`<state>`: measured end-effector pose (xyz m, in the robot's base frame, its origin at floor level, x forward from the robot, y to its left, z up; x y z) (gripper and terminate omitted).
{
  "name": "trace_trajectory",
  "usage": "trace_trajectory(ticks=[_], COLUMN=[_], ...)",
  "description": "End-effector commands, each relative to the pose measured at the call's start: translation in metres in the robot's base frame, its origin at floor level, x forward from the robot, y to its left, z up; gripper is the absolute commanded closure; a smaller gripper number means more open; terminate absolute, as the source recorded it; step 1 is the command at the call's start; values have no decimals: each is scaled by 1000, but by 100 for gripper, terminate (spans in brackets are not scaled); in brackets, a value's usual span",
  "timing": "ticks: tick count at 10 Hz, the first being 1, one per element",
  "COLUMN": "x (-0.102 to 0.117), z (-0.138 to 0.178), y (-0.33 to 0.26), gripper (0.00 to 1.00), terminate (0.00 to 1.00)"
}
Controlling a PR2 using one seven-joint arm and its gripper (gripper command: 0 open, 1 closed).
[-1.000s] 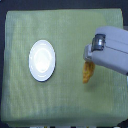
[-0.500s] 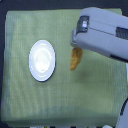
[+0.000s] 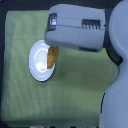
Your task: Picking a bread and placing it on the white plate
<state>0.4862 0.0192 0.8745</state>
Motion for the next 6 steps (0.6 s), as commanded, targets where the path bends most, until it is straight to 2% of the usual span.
trace_trajectory(ticks=[1, 6], x=[-21, -20], z=[-23, -36], y=[89, 112], gripper=[100, 100], terminate=[0, 0])
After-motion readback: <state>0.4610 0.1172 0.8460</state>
